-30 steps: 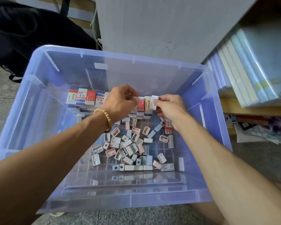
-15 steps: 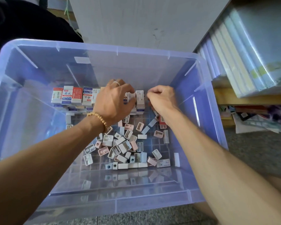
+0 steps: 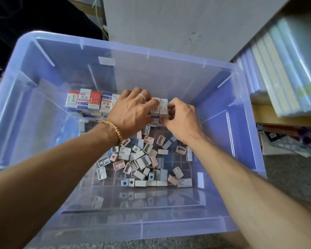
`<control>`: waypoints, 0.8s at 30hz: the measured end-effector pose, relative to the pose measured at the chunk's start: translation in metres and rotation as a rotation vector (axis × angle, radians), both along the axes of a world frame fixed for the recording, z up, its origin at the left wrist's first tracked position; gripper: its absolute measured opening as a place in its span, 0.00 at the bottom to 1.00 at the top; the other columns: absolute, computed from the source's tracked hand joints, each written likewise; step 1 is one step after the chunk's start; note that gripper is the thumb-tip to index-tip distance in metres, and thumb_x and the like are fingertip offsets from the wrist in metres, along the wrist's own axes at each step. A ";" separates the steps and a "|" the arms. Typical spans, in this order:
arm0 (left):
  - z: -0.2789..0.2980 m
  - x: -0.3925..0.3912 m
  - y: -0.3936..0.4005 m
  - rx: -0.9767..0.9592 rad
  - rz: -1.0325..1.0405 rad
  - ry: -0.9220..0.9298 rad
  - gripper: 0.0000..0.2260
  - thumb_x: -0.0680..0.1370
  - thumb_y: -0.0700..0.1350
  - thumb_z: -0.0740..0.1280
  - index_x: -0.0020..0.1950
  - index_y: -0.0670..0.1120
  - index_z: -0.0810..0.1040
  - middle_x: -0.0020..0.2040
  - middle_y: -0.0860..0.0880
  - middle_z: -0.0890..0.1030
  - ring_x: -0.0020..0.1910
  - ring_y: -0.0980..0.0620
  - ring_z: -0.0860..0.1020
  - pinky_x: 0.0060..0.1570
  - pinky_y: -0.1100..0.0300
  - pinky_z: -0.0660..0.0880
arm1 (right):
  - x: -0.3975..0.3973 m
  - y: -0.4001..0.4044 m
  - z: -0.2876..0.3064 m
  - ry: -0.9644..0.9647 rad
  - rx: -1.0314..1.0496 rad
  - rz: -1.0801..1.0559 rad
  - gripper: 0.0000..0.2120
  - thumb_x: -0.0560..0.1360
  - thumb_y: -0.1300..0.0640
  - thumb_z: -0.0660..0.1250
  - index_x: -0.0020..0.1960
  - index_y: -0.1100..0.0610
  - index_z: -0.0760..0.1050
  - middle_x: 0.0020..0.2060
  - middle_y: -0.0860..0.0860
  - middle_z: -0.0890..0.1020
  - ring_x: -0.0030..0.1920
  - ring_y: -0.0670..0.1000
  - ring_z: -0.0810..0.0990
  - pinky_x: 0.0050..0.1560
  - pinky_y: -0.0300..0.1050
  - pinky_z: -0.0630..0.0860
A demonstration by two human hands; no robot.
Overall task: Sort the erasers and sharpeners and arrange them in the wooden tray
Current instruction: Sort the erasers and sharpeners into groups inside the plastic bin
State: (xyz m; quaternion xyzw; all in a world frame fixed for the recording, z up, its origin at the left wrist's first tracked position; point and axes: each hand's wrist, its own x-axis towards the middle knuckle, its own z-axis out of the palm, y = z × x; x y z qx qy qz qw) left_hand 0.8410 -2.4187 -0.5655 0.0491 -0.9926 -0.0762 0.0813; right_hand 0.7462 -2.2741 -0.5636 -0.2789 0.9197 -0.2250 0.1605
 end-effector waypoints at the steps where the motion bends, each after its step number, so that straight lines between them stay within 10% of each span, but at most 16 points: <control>1: -0.001 0.002 -0.002 0.000 -0.014 0.000 0.17 0.69 0.48 0.76 0.56 0.45 0.80 0.51 0.41 0.79 0.48 0.39 0.76 0.48 0.46 0.72 | 0.000 0.001 -0.002 -0.001 -0.005 0.003 0.13 0.69 0.55 0.75 0.52 0.53 0.76 0.48 0.52 0.85 0.49 0.56 0.82 0.49 0.53 0.79; 16: 0.018 0.002 -0.005 0.092 -0.022 -0.173 0.20 0.78 0.52 0.66 0.69 0.49 0.72 0.62 0.45 0.74 0.61 0.44 0.71 0.60 0.50 0.66 | -0.001 -0.002 0.014 -0.056 0.090 0.105 0.20 0.71 0.55 0.75 0.59 0.55 0.72 0.52 0.52 0.83 0.51 0.56 0.81 0.52 0.53 0.79; 24: 0.018 0.045 0.011 0.302 -0.187 -0.432 0.13 0.80 0.54 0.64 0.61 0.49 0.74 0.54 0.49 0.79 0.47 0.51 0.77 0.42 0.62 0.72 | -0.011 0.033 0.038 -0.180 0.272 -0.037 0.22 0.72 0.56 0.75 0.64 0.52 0.75 0.48 0.47 0.81 0.57 0.54 0.78 0.58 0.48 0.76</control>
